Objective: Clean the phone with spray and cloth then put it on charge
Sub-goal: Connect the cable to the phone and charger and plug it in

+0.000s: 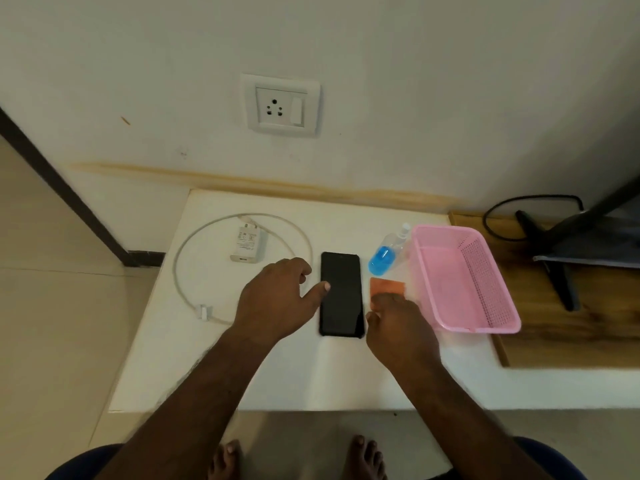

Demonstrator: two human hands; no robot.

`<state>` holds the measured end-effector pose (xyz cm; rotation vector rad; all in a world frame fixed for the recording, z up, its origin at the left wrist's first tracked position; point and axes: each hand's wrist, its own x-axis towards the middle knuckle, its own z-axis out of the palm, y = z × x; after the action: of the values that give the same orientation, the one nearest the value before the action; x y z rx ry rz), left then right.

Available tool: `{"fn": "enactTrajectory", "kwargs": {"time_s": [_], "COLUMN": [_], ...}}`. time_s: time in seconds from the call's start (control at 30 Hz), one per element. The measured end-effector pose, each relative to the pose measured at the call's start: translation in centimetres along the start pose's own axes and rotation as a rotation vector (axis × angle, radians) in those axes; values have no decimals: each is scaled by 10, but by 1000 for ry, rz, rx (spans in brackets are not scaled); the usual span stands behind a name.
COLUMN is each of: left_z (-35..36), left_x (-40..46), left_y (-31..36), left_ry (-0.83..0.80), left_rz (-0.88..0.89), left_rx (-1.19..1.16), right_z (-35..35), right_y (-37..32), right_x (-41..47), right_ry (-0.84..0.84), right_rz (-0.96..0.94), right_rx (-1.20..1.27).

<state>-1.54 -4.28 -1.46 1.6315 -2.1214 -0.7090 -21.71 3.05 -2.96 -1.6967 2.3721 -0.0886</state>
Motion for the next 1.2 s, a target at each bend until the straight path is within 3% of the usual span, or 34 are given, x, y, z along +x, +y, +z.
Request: {"fn": "enactTrajectory", "kwargs": {"time_s": [0.17, 0.37, 0.57, 0.87, 1.07, 1.2], "left_z": [-23, -44, -37, -31, -33, -33], "left_x": [8, 15, 13, 14, 15, 15], "left_y": [-24, -51, -53, -56, -58, -56], "left_ry": [46, 34, 50, 77, 76, 68], "left_rz": [-144, -333, -314, -267, -292, -294], "left_rx": [-22, -57, -48, -46, -58, -74], "right_z": [-21, -21, -7, 15, 6, 5], "right_y": [-41, -111, -155, -154, -142, -125], "right_x": [2, 38, 87, 126, 135, 134], "right_ry": [155, 10, -81, -34, 34, -71], "right_rz": [-178, -269, -284, -262, -219, -167], "right_rx": [116, 186, 145, 12, 63, -47]}}
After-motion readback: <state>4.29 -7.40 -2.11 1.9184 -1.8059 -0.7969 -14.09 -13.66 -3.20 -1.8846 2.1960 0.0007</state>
